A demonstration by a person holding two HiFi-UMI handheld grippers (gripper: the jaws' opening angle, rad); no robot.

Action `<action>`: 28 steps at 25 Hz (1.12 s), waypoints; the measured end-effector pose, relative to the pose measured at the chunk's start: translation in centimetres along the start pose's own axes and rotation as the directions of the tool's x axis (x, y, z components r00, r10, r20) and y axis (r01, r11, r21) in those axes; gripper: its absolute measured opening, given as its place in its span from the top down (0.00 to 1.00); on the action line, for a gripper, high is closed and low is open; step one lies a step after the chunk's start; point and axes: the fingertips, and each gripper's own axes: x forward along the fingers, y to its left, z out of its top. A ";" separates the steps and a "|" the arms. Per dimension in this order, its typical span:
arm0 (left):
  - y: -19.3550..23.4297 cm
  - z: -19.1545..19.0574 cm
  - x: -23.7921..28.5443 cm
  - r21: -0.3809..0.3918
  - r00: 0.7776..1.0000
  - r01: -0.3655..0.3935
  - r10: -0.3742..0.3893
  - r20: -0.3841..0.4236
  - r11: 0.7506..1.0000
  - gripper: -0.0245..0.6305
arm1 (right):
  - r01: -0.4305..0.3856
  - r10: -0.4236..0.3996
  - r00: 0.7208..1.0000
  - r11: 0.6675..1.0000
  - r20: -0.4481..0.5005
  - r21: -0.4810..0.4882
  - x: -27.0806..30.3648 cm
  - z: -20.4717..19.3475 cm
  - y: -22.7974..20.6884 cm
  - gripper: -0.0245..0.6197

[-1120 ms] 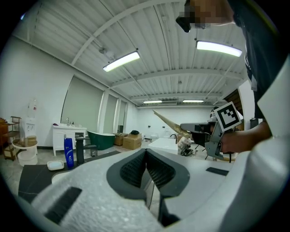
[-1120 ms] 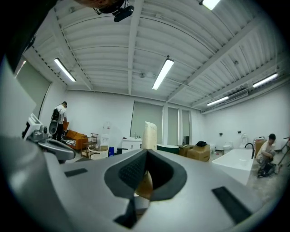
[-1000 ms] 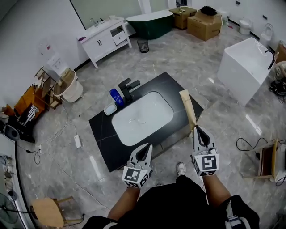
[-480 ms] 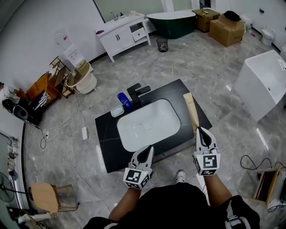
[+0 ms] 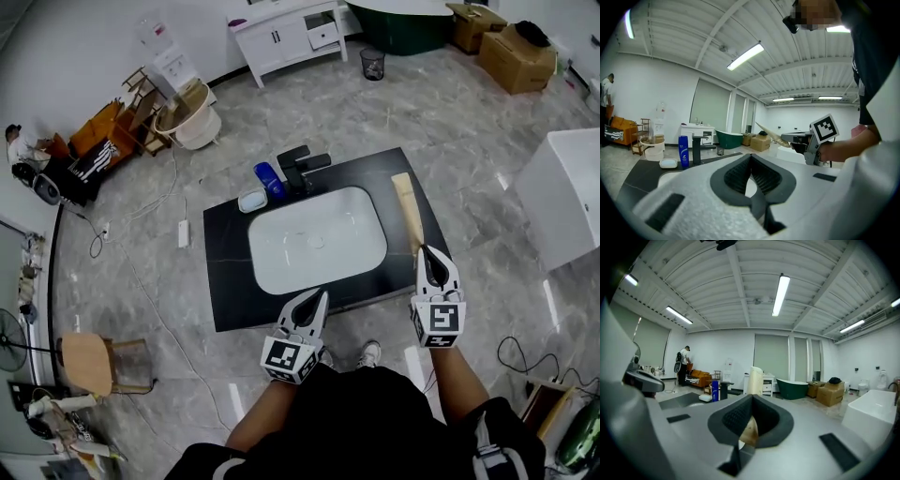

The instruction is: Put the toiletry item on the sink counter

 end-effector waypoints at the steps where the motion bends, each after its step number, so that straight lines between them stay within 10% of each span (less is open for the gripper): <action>1: 0.2 0.0 0.2 -0.002 1.000 -0.007 0.007 -0.001 1.000 0.95 | -0.006 0.005 1.000 1.000 -0.009 -0.006 0.5 -0.3 -0.2 0.95; 28: 11.5 -0.2 1.8 -0.023 0.993 -0.114 0.114 -0.012 0.993 0.95 | -0.033 -0.005 0.939 0.994 -0.344 -0.103 14.2 -15.4 0.0 0.95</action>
